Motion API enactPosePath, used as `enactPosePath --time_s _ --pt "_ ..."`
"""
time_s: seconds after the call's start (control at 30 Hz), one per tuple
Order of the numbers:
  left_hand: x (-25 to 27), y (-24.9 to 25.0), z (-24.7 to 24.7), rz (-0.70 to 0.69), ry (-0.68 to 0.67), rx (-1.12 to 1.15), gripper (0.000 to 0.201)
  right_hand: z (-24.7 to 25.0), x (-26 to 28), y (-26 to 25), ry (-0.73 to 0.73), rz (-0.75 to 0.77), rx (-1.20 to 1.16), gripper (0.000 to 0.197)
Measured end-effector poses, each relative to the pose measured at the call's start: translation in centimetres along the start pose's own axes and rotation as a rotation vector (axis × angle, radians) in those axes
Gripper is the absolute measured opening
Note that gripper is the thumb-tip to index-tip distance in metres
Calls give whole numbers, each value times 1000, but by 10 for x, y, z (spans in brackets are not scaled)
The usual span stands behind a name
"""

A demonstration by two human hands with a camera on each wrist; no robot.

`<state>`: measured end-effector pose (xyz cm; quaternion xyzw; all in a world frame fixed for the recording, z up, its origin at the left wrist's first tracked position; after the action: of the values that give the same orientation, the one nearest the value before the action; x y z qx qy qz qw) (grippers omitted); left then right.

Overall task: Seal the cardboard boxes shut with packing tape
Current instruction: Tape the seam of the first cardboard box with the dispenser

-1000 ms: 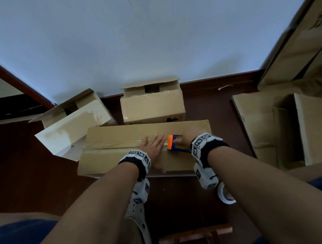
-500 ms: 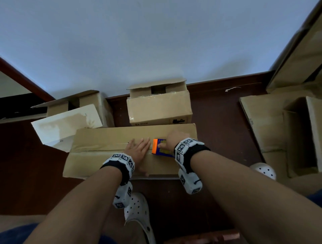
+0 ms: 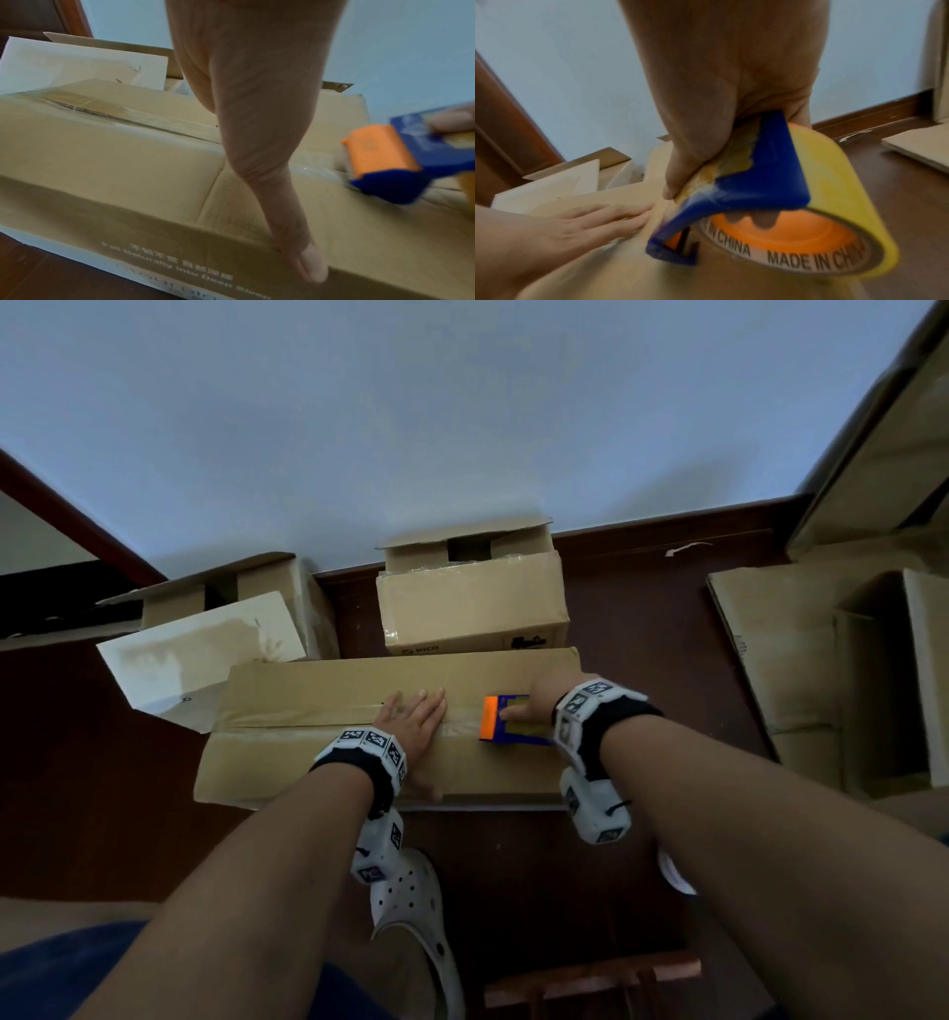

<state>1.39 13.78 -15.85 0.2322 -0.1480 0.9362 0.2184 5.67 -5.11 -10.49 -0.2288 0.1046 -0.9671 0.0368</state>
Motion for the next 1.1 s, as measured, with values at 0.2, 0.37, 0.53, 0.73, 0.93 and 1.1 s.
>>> enactPosePath --time_s 0.2,0.37,0.53,0.73,0.93,1.1 --pt "-2 -1 -3 -11 -14 7 138 18 10 61 -58 -129 118 62" --pt "-3 3 0 -3 -15 -17 137 27 19 87 -27 -165 128 59" --pt "-2 3 1 -4 -20 -63 136 27 15 81 -1 -138 168 58" --pt "-4 14 2 24 -15 -94 137 23 11 79 14 -145 178 58" --pt "-3 26 9 42 4 -96 135 19 12 83 6 -169 149 58" --pt "-13 80 27 -193 105 -61 121 20 11 80 -1 -161 132 61"
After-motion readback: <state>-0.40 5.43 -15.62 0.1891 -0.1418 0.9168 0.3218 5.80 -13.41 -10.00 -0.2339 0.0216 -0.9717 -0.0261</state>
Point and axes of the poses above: each hand's wrist, its own x-axis away from the middle knuckle, its own z-axis out of the back of the hand, y = z × x, the point moved 9 cm from there along -x, towards the middle knuckle, and after that the axes turned 14 degrees about y, right-handed, at the moved point
